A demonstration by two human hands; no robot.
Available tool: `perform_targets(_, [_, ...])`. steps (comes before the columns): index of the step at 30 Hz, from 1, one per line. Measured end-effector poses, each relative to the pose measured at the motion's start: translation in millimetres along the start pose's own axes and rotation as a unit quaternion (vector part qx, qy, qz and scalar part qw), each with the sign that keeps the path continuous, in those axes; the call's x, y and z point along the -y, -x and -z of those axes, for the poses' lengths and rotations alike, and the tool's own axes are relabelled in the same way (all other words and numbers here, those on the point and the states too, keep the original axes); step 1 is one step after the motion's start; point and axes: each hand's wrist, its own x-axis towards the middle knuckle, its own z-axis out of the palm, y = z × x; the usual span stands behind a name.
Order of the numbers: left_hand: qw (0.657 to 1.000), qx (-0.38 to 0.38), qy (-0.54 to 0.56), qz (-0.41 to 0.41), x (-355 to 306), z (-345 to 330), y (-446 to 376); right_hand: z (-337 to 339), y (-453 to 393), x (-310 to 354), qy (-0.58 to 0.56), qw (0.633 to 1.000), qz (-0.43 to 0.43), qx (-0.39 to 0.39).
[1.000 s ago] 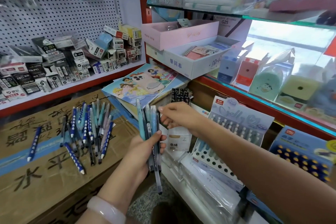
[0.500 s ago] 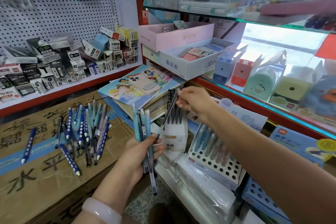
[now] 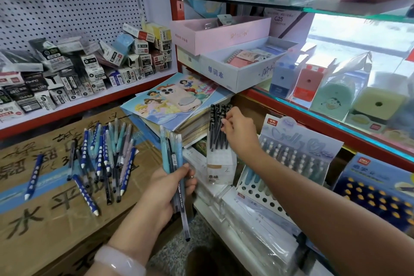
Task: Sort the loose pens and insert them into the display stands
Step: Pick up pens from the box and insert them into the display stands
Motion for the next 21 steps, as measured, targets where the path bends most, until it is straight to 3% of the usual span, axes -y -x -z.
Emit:
perform_targets(15, [1.000, 0.001, 0.001, -0.002, 2.0, 4.8, -8.0, -19.0, 3.2, -4.8, 0.093, 0.992, -0.011, 0.084])
perform_targets(19, [1.000, 0.003, 0.016, -0.008, 1.4, 8.7, -6.8, -5.8, 11.8, 6.0, 0.051, 0.997, -0.038, 0.054])
perform_targets(21, [1.000, 0.003, 0.009, -0.011, 2.3, 9.1, -6.0, -0.7, 23.6, 21.4, -0.036, 0.992, -0.051, 0.110])
